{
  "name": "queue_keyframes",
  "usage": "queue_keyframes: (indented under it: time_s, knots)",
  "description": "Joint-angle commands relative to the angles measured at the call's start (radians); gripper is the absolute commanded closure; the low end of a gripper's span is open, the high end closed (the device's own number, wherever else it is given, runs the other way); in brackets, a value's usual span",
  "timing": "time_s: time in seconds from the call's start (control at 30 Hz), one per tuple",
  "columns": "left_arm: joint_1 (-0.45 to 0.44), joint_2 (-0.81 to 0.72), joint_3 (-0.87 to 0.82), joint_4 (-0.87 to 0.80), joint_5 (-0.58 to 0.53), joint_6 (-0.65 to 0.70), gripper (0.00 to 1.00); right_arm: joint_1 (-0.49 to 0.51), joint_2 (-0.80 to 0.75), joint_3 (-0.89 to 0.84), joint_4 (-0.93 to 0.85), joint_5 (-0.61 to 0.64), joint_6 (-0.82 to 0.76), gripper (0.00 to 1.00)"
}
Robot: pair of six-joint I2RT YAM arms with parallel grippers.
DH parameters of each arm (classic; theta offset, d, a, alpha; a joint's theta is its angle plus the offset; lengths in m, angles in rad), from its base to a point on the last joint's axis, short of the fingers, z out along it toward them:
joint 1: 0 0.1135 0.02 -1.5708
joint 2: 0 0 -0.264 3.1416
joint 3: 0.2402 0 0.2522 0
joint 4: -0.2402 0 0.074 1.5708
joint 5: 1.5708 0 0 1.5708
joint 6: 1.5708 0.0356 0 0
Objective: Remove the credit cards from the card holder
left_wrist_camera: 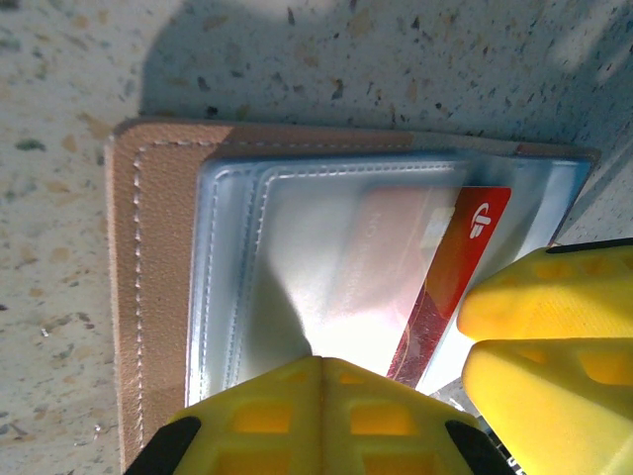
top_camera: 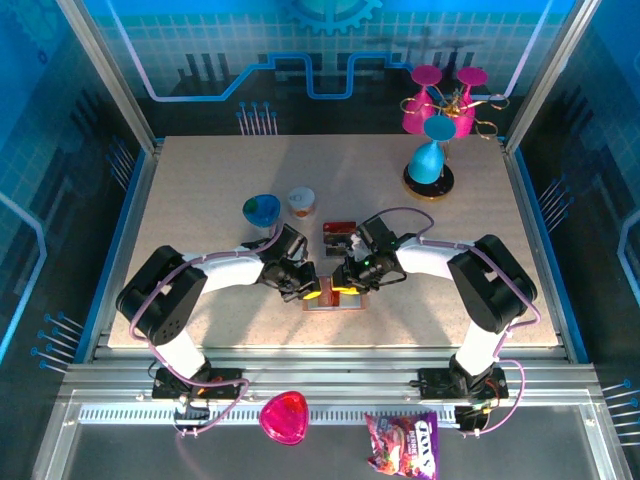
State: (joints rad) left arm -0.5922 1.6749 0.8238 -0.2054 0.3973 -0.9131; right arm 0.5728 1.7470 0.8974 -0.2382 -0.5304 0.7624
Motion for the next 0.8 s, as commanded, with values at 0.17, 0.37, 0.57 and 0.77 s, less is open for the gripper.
queue_keyframes:
  time_s: [0.17, 0.37, 0.57, 0.77]
  knots:
    - [-0.006, 0.017, 0.012, -0.031, 0.018, 0.016, 0.95, -0.011, 0.01, -0.012, -0.017, 0.004, -0.003, 0.7]
    - [-0.006, 0.016, 0.014, -0.032, 0.018, 0.016, 0.95, -0.01, 0.014, -0.012, -0.022, 0.013, -0.005, 0.69]
    - [-0.006, 0.016, 0.014, -0.032, 0.017, 0.014, 0.95, -0.005, 0.021, -0.012, -0.025, 0.019, -0.008, 0.68]
    - [-0.006, 0.015, 0.015, -0.033, 0.016, 0.015, 0.95, -0.002, 0.026, -0.012, -0.027, 0.025, -0.012, 0.68]
